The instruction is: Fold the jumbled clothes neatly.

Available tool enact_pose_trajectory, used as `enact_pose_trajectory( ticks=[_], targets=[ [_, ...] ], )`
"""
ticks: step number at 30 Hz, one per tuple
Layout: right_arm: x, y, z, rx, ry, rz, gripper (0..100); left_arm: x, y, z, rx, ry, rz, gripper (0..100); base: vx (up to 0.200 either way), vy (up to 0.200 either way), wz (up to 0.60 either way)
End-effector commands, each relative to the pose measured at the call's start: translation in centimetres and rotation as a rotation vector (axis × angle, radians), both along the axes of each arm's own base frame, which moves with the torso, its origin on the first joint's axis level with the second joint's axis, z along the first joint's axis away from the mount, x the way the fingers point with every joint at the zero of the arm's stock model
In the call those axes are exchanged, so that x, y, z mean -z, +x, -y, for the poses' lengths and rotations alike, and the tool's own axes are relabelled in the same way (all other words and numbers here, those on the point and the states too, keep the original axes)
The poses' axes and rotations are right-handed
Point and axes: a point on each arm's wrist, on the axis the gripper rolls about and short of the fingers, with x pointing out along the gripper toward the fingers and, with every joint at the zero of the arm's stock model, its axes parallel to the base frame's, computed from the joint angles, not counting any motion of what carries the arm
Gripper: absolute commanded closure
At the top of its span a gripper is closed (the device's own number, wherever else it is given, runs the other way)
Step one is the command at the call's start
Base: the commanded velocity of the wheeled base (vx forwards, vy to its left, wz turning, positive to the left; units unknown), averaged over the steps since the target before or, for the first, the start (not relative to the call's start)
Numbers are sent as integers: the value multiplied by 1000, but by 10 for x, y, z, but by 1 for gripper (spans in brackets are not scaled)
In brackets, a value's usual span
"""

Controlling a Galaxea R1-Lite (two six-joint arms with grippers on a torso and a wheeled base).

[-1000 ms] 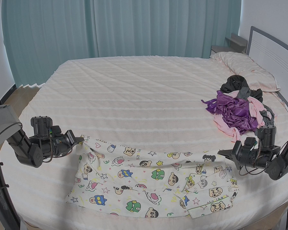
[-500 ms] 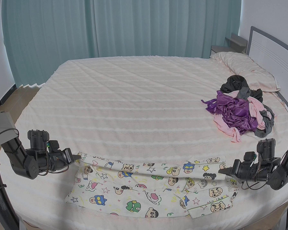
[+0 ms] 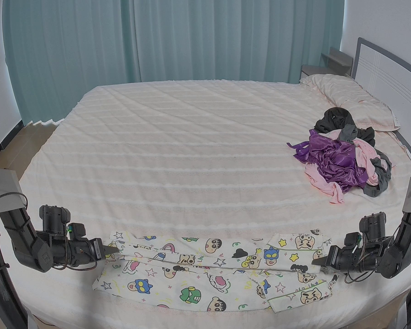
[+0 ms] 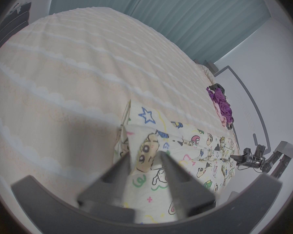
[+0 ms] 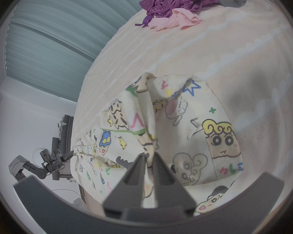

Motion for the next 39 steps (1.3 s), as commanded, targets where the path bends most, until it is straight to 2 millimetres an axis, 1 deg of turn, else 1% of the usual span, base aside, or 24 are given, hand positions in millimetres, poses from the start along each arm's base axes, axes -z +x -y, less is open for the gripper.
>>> enact_pose_trajectory(
  ticks=[1,3,5,10,12,14,17,19,20,21,26,33,38,39],
  targets=[
    [5,2,2,8,3,11,0,3,-6,1,1,-4,-24,0,0,0,0],
    [3,2,2,11,5,32,0,3,-8,1,0,-5,-29,0,0,0,0],
    [-2,-5,4,17,8,83,0,4,-17,-3,-18,-7,-50,0,0,0,0],
    [-10,-16,6,56,-14,186,0,-2,-34,-15,-73,-27,-18,0,0,0,0],
    [-15,-16,6,67,-15,241,0,-6,-39,-19,-92,-54,-4,0,0,0,0],
    [-17,-14,5,64,-14,274,0,-11,-39,-21,-125,-80,4,0,0,0,0],
    [-17,-9,0,44,-10,293,0,-17,-37,-21,-164,-113,8,0,0,0,0],
    [-16,6,-8,20,-3,328,0,-24,-36,-20,-193,-144,24,0,0,0,0],
    [-16,6,-8,20,-3,328,0,-24,-36,-20,-193,-144,24,0,0,0,0],
    [-12,18,-9,22,-4,341,0,-28,-37,-18,-211,-164,24,0,0,0,0],
    [-8,36,-11,26,-4,360,0,-26,-39,-18,-225,-179,4,0,0,0,0],
    [-9,47,-11,28,-3,385,0,-23,-39,-17,-220,-183,-13,0,0,0,0],
    [-6,52,-12,24,-3,386,0,-22,-40,-17,-220,-184,-19,0,0,0,0],
    [-4,52,-13,22,-5,382,100,-22,-40,-17,-220,-184,-19,0,0,0,0]
  ],
)
